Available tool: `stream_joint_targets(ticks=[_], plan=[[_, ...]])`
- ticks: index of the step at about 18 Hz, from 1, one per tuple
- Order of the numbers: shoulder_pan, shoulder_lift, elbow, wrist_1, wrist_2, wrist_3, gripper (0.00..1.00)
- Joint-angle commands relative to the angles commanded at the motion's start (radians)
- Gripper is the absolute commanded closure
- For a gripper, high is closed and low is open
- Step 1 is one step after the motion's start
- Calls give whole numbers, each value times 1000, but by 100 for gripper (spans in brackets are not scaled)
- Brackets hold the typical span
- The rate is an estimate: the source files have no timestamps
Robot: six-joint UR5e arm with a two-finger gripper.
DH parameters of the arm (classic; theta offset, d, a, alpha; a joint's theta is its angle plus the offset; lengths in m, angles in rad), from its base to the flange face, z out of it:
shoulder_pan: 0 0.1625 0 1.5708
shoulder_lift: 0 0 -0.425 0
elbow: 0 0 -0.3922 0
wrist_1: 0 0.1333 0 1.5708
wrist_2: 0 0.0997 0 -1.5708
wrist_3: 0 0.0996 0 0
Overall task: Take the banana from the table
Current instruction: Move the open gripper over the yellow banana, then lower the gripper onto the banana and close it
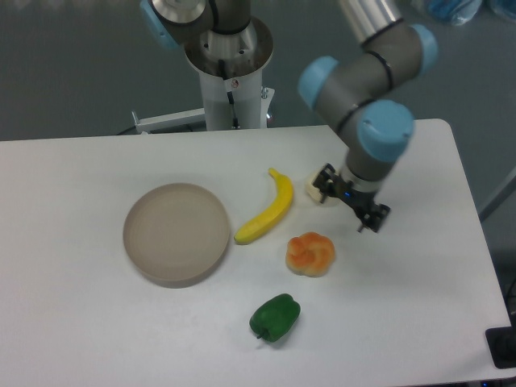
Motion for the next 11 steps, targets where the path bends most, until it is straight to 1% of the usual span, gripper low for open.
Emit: stream_joint_targets(ticks=[2, 4, 6, 9, 11], plan=[[-5, 12, -28, 6, -2, -56, 0], [-32, 8, -37, 11, 0, -115, 0], [-58, -9, -41, 12, 2, -141, 0], [-101, -58, -46, 43, 0, -270, 0], [-110, -69, -60, 43, 0, -310, 0]])
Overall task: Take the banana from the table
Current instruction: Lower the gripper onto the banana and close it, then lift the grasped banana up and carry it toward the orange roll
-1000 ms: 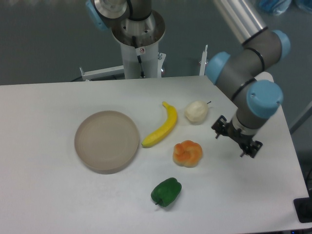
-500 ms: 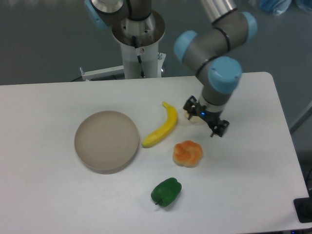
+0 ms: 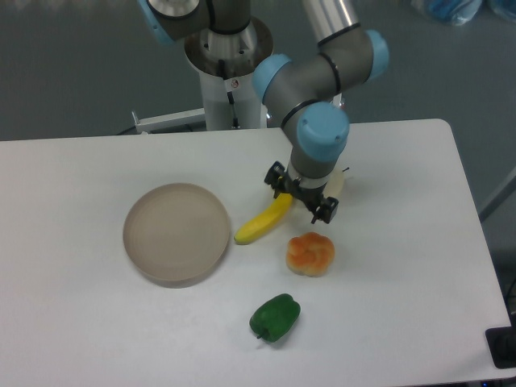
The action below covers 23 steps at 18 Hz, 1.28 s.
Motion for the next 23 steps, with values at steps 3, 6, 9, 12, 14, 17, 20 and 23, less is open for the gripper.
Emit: stream_joint_targets(ticks=[3, 6, 9, 12, 14, 17, 20, 23], plan=[[-3, -3, -26, 8, 0, 3, 0], [-5, -21, -43, 55, 2, 1, 0], [-5, -26, -63, 60, 6, 3, 0], [-5, -23, -68, 60, 6, 5, 16], [-5, -20, -66, 58, 6, 3, 36], [-5, -17, -61, 58, 12, 9, 73], [-3, -14, -57, 58, 14, 11, 96], [-2, -8, -49, 55, 14, 12, 100]])
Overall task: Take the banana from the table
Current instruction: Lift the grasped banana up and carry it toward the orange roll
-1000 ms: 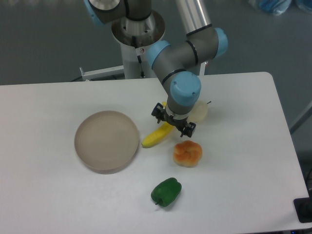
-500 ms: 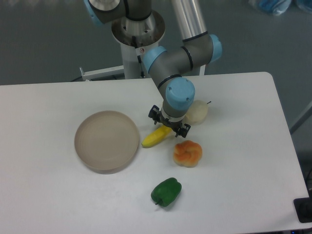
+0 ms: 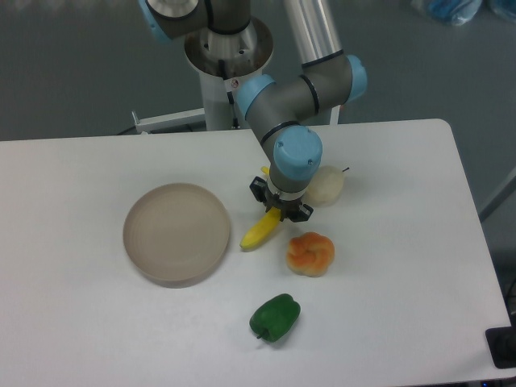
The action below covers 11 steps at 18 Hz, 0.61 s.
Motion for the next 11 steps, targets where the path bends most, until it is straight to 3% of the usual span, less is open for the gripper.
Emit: stream_joint_targets(ticks=[3, 11], plan=[[8, 26, 11, -9, -2, 6, 100], [15, 52, 176, -104, -5, 9, 100]])
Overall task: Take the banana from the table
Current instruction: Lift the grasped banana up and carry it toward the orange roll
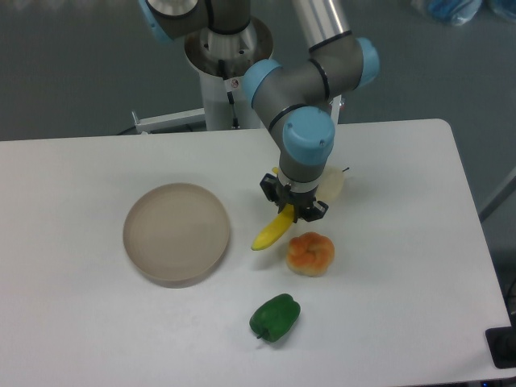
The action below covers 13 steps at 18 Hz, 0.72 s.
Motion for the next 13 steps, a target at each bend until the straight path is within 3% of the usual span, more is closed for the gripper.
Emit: stream_joint_targets(ticks=[4, 8, 13], plan=[[37, -40, 129, -45, -3, 18, 100], [48, -107, 271, -133, -6, 119, 100], [66, -170, 350, -132, -15, 234, 100]])
